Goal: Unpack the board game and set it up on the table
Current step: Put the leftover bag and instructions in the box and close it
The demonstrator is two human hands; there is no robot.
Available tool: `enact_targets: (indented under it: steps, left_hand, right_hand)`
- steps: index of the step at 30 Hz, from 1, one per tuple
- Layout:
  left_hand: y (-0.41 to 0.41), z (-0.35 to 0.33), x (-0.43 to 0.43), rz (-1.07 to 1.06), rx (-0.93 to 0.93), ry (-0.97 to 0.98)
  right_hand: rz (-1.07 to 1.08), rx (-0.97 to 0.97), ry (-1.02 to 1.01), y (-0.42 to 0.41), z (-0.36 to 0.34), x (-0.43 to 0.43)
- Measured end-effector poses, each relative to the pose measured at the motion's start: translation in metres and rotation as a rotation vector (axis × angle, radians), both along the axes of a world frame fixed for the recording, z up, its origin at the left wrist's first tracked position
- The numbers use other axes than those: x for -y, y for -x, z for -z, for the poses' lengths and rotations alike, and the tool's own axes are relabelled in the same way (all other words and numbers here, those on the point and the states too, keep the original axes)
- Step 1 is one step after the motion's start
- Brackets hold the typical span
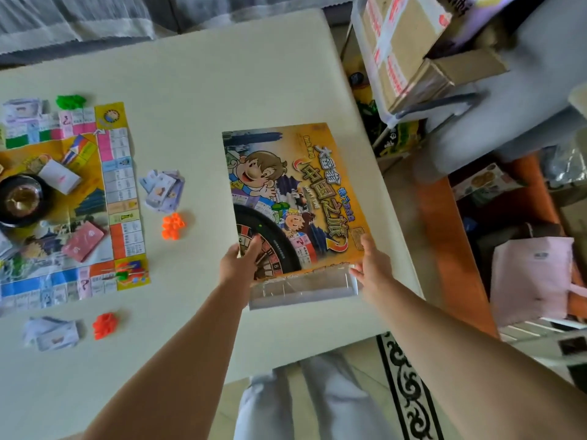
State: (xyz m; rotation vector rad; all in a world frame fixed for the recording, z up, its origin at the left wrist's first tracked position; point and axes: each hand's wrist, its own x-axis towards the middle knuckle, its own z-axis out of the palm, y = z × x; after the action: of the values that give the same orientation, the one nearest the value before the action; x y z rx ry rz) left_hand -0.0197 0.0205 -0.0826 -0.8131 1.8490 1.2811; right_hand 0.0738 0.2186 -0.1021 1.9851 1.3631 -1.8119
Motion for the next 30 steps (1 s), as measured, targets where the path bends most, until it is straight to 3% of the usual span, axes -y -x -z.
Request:
enact_targets:
  steps: [9, 23, 30]
  left_hand:
    - [-0.045, 0.043, 0.040, 0.139, 0.037, 0.141]
    - [-0.038, 0.080, 0.042, 0.333, -0.002, 0.245]
    - [-0.031, 0.088, 0.038, 0.379, -0.009, 0.276]
  right_hand:
    - [-0.302, 0.312, -0.148, -0.048, 0.033, 0.035]
    - [-0.388, 0.412, -0.284, -0.059, 0.052, 0.026]
    - [-0.513, 0.128, -0.264, -0.040, 0.055, 0.028]
